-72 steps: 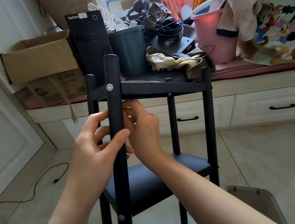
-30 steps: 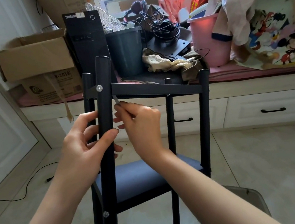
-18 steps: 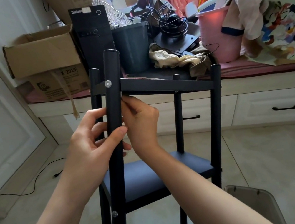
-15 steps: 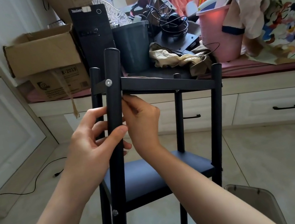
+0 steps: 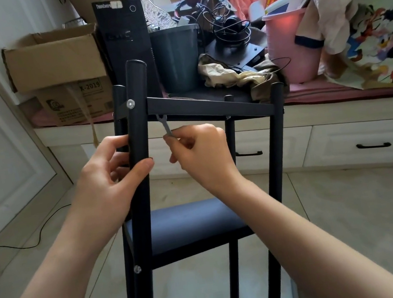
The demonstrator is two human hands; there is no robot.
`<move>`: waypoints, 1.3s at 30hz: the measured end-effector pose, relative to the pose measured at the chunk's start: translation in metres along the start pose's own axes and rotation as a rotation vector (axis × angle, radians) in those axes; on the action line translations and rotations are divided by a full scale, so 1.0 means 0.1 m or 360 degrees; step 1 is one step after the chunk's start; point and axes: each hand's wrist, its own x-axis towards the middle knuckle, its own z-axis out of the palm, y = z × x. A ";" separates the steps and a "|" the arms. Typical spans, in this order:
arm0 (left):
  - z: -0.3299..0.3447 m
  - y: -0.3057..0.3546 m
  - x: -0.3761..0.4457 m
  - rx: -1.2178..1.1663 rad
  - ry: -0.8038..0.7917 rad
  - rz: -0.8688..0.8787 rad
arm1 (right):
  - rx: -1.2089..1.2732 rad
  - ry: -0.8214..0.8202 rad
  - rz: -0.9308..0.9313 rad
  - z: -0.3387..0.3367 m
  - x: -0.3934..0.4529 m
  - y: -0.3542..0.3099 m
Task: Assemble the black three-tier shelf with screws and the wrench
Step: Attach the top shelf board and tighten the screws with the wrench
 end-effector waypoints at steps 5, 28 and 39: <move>-0.05 -0.03 -0.01 0.0024 -0.0006 0.0014 | 0.0009 -0.0068 -0.0009 -0.08 0.08 -0.13; -0.08 0.00 -0.05 0.0048 -0.0086 0.0030 | 0.0615 0.0519 -0.0111 0.58 -0.04 0.07; -0.04 0.03 -0.05 0.0075 -0.0140 0.0042 | 0.1032 0.0635 0.0094 0.77 0.02 0.03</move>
